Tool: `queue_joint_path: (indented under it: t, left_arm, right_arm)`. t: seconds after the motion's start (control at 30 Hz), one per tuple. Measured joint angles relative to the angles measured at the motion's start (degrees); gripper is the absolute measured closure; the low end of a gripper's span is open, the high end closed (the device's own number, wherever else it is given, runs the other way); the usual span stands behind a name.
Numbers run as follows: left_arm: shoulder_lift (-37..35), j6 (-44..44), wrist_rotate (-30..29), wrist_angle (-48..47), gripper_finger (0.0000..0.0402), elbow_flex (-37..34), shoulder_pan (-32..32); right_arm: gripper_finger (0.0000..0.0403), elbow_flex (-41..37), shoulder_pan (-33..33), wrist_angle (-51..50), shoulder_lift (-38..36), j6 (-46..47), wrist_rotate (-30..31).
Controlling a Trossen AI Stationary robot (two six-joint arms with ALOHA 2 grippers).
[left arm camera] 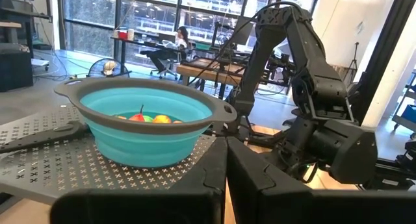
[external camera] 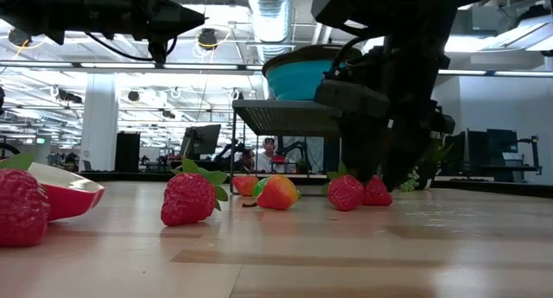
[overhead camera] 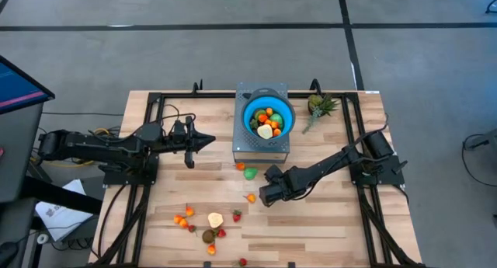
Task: Pick & Place Fruit
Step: Put the strawberry into the strainer bowl
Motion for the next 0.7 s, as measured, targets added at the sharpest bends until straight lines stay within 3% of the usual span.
queue_joint_path:
  t: [0.7]
  left_arm:
    - [0.0, 0.02, 0.02, -0.02, 0.04, 0.0, 0.0]
  right_arm:
    - [0.0125, -1.38, -0.88, 3.03, 0.0, -2.49, -0.02]
